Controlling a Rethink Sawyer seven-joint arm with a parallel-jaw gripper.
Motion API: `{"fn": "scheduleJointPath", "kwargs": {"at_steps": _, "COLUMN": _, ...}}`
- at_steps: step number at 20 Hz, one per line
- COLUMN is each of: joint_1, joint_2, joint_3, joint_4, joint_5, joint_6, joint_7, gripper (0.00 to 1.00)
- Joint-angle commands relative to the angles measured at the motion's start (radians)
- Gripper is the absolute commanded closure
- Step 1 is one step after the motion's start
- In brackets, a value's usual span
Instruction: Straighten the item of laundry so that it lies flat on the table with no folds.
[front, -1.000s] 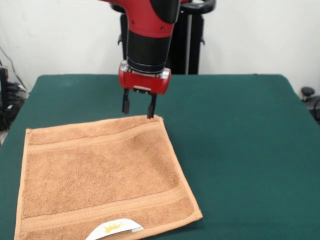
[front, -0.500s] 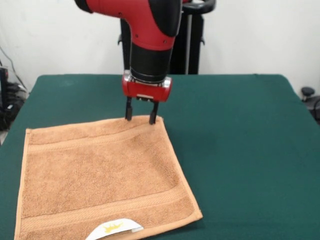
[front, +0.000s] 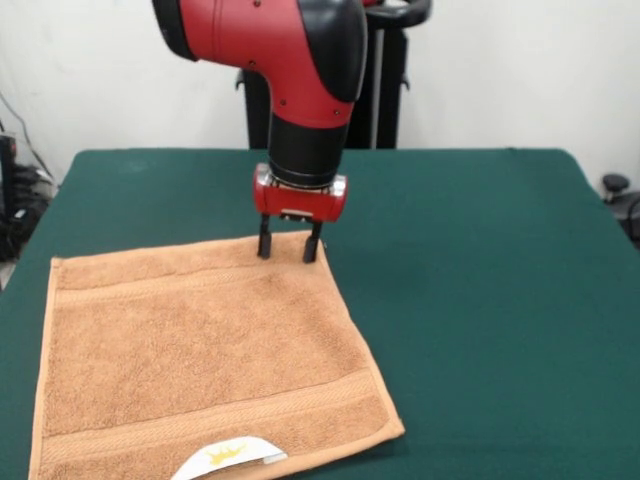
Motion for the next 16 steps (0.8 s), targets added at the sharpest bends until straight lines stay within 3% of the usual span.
{"fn": "scheduleJointPath", "kwargs": {"at_steps": 1, "joint_1": -0.015, "joint_2": 0.184, "joint_3": 0.110, "joint_4": -0.144, "joint_5": -0.063, "joint_6": -0.260, "joint_7": 0.108, "gripper": 0.00}}
{"fn": "scheduleJointPath", "kwargs": {"at_steps": 11, "joint_1": -0.020, "joint_2": 0.179, "joint_3": 0.121, "joint_4": -0.133, "joint_5": -0.078, "joint_6": -0.283, "joint_7": 0.134, "gripper": 0.00}}
{"fn": "scheduleJointPath", "kwargs": {"at_steps": 14, "joint_1": -0.019, "joint_2": 0.146, "joint_3": 0.118, "joint_4": -0.113, "joint_5": -0.080, "joint_6": -0.245, "joint_7": 0.127, "gripper": 0.00}}
{"fn": "scheduleJointPath", "kwargs": {"at_steps": 16, "joint_1": -0.026, "joint_2": 0.079, "joint_3": 0.122, "joint_4": -0.088, "joint_5": -0.090, "joint_6": -0.147, "joint_7": 0.088, "gripper": 0.00}}
